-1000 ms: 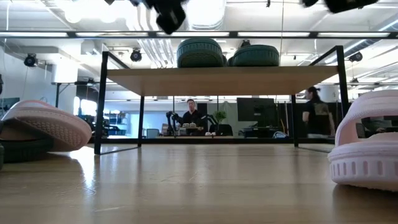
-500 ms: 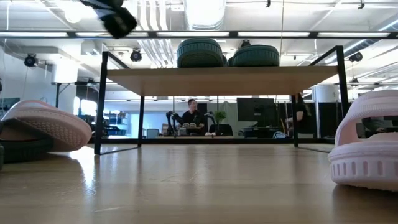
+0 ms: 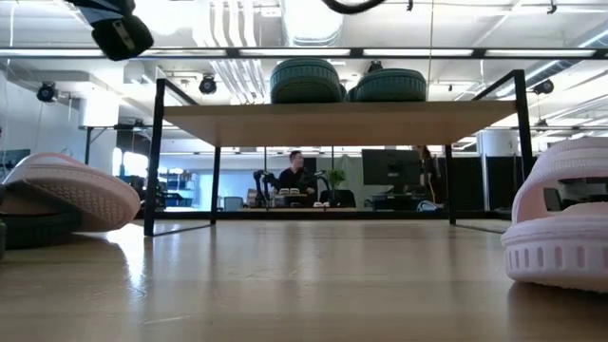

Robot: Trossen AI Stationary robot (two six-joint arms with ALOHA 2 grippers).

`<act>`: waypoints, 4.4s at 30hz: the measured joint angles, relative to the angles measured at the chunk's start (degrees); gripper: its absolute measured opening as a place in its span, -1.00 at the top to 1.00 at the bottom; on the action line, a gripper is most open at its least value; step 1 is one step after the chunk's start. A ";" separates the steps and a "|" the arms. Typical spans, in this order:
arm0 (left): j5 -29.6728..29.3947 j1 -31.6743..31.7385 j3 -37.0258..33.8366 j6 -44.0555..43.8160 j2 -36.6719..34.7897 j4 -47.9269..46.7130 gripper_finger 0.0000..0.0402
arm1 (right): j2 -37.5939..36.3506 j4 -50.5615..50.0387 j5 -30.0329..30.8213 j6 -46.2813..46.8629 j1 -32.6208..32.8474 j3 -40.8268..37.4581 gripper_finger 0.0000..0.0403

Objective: Pick and place slides into the shelf
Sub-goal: Adjust the right pink slipper

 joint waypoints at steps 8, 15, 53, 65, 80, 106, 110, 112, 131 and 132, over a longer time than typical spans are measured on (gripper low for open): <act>-3.55 -5.07 -1.14 -3.59 0.77 1.91 0.94 | -3.05 -6.80 1.95 -3.61 -0.81 -3.19 0.03; -4.21 -7.52 -1.09 -4.97 3.39 2.82 0.94 | -4.78 3.88 2.28 -8.32 -3.45 -10.74 0.03; -10.77 -7.93 -1.11 -4.97 7.74 3.53 0.94 | -8.30 41.84 17.42 -1.89 -5.41 -21.41 0.94; -21.74 -10.70 -1.11 -17.22 6.47 -4.10 0.94 | 2.00 26.20 45.68 33.97 -4.34 -5.30 0.94; -22.92 -14.05 -1.13 -13.29 6.52 -6.78 0.94 | 18.90 6.70 33.90 32.14 -11.54 13.72 0.94; -19.71 -22.94 -9.04 -13.77 25.63 34.68 0.94 | 12.49 -2.75 20.40 10.92 -12.58 13.40 0.93; -20.80 -25.23 -5.90 -16.02 30.71 35.74 0.94 | 14.09 -0.51 19.47 12.69 -12.63 12.62 0.93; -22.11 -26.30 -4.70 -17.21 32.95 36.01 0.94 | 14.81 -0.59 19.31 14.74 -12.63 12.46 0.93; -29.89 -29.37 2.26 -23.02 47.31 41.89 0.94 | 14.75 -1.36 19.58 1.62 -12.02 15.13 -0.02; -30.41 -29.53 2.64 -22.98 47.97 42.28 0.94 | 14.64 -2.81 20.08 -0.49 -11.91 16.29 -0.04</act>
